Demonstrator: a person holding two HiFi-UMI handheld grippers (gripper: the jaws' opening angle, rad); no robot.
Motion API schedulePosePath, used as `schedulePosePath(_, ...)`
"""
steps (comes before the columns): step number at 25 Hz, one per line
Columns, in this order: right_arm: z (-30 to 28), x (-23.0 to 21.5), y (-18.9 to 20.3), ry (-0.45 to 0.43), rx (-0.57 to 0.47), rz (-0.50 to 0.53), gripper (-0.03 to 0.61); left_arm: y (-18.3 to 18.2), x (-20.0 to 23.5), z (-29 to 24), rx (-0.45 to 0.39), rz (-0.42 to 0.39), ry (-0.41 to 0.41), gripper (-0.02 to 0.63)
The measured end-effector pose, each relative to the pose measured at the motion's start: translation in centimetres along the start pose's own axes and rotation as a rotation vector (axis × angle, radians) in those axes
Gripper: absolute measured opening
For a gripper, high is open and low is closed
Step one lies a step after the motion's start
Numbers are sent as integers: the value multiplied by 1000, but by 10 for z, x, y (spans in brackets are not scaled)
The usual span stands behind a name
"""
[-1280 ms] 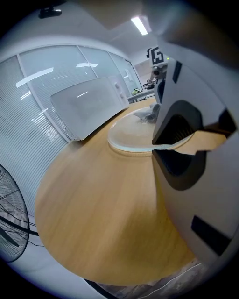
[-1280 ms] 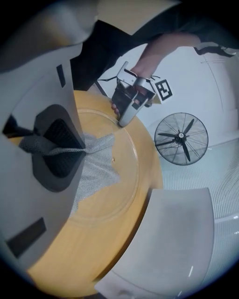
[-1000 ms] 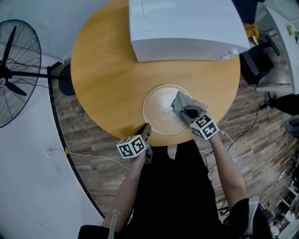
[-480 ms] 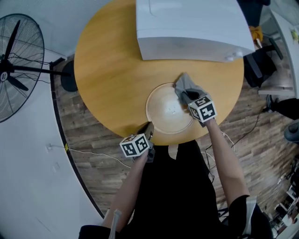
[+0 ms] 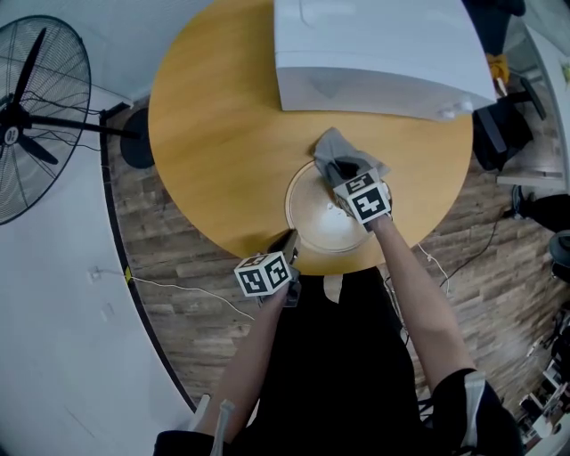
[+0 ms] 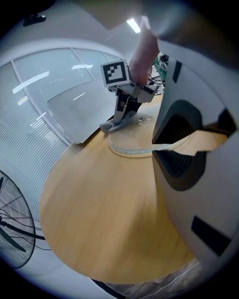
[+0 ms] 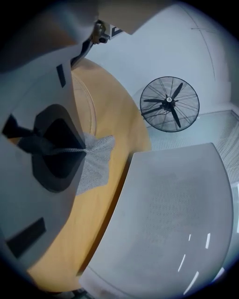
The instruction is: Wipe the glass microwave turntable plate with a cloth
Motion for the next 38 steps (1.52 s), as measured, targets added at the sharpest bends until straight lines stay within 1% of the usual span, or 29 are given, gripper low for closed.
schedulePosePath(4,-11,32,-3,-53,3,70,20,-1,1,1,-2,-1,0,35)
schedulePosePath(9,-19,72,3,-122,16,159,18,-1,1,0,-3,-1,-3,37)
schedulePosePath(14,-16,108,11,-201,33,206,18,-1,2,1,-3,2,-2,35)
schedulePosePath(17,-9,123,19,-235,25,203,20,0,1,0,-4,-1,-7,35)
schedulePosePath(19,-2,129,25,-244,11,200,21,0,1,0,-4,-4,-10,34)
schedulePosePath(22,8,138,36,-260,5,220,21,-1,2,0,-3,-6,-13,34)
schedulePosePath(29,34,152,63,-307,35,248,21,1,-1,1,-17,-41,-40,29)
schedulePosePath(33,51,155,80,-352,66,248,21,1,0,1,-16,-41,-40,29)
schedulePosePath(38,74,149,101,-432,110,272,21,1,-1,1,-20,-48,-47,29)
Point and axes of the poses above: the fingertips, and each gripper's own axes: z backward along the fingers, x to its left, y out of its underside, the point moved 5 cm from there along z, backward along the fingers, and after that the axes turned 9 degrees about -x, right-handed, at the moved point
